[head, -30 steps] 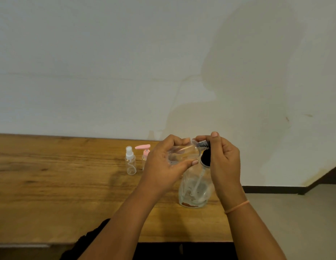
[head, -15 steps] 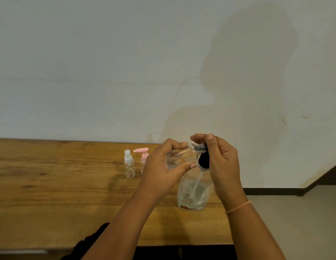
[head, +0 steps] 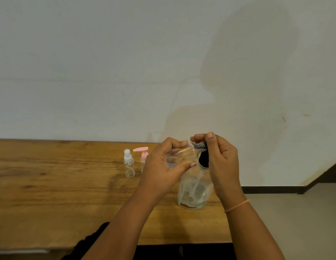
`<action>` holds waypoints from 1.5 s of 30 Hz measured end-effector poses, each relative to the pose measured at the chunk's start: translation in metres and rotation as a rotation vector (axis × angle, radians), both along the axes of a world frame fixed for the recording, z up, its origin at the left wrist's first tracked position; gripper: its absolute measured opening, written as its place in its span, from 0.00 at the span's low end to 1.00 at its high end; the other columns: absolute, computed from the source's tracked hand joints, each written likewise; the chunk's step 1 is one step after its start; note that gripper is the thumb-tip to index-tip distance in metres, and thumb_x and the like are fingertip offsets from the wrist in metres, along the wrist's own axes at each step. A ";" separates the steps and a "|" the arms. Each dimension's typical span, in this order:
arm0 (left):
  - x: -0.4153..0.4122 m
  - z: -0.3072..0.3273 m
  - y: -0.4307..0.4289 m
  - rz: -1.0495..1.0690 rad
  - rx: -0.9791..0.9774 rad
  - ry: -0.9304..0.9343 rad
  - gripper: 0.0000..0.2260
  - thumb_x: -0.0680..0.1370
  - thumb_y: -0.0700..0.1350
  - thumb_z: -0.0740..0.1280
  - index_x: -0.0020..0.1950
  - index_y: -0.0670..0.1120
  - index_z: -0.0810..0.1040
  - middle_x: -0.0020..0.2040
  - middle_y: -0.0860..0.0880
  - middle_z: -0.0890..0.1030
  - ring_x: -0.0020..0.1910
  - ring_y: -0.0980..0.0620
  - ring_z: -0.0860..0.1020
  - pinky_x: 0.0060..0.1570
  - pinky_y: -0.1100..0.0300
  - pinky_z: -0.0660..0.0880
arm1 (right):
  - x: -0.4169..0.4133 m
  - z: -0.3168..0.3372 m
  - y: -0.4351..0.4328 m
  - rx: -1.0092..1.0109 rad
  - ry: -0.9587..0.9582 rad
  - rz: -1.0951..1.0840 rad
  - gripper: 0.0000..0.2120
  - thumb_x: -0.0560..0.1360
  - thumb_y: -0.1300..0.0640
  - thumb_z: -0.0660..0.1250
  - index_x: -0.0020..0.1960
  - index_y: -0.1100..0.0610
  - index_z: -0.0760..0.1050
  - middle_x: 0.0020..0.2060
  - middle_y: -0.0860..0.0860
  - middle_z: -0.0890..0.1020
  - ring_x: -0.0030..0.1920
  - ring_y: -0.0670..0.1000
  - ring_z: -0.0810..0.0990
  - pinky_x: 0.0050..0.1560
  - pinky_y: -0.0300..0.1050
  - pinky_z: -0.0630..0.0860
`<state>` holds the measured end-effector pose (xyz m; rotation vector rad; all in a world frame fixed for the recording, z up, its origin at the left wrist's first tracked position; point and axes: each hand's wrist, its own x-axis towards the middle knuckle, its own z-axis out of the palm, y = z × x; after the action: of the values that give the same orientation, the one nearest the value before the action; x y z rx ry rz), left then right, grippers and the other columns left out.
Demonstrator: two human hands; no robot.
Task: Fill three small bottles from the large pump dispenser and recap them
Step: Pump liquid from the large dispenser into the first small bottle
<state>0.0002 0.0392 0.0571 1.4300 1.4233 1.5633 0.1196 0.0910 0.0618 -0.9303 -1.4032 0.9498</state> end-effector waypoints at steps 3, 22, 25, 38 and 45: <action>0.000 -0.001 0.001 -0.005 0.000 -0.007 0.16 0.66 0.40 0.77 0.43 0.55 0.73 0.50 0.63 0.79 0.51 0.70 0.76 0.41 0.77 0.72 | 0.001 0.001 0.000 0.009 -0.019 -0.009 0.15 0.81 0.57 0.56 0.45 0.56 0.80 0.41 0.49 0.84 0.44 0.46 0.82 0.45 0.35 0.77; -0.002 -0.002 0.001 0.000 -0.016 -0.008 0.17 0.66 0.41 0.78 0.42 0.57 0.73 0.51 0.63 0.80 0.53 0.65 0.77 0.43 0.75 0.73 | 0.001 0.004 -0.003 0.094 -0.140 -0.047 0.14 0.81 0.59 0.57 0.43 0.55 0.80 0.39 0.45 0.83 0.42 0.44 0.81 0.43 0.34 0.76; -0.003 -0.001 0.001 -0.004 -0.034 0.013 0.16 0.66 0.41 0.77 0.44 0.55 0.74 0.50 0.64 0.79 0.54 0.68 0.76 0.42 0.77 0.72 | -0.002 -0.001 -0.002 0.074 -0.097 -0.067 0.15 0.81 0.58 0.56 0.43 0.56 0.80 0.39 0.48 0.84 0.42 0.46 0.81 0.43 0.41 0.78; -0.001 0.001 0.000 -0.010 -0.012 0.017 0.15 0.66 0.40 0.77 0.44 0.54 0.74 0.51 0.63 0.79 0.53 0.71 0.75 0.42 0.78 0.71 | 0.002 0.005 -0.002 0.046 -0.038 -0.019 0.13 0.80 0.57 0.58 0.47 0.54 0.82 0.38 0.60 0.82 0.39 0.53 0.80 0.42 0.32 0.76; -0.002 -0.002 0.000 -0.006 -0.048 0.058 0.16 0.66 0.43 0.77 0.45 0.57 0.75 0.49 0.65 0.79 0.53 0.71 0.75 0.42 0.78 0.71 | -0.001 -0.012 0.001 0.073 -0.027 -0.035 0.17 0.79 0.52 0.56 0.46 0.58 0.81 0.43 0.49 0.84 0.47 0.48 0.82 0.48 0.43 0.79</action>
<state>-0.0018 0.0395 0.0550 1.4611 1.4783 1.4849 0.1184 0.0918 0.0497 -0.9130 -1.4304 0.8566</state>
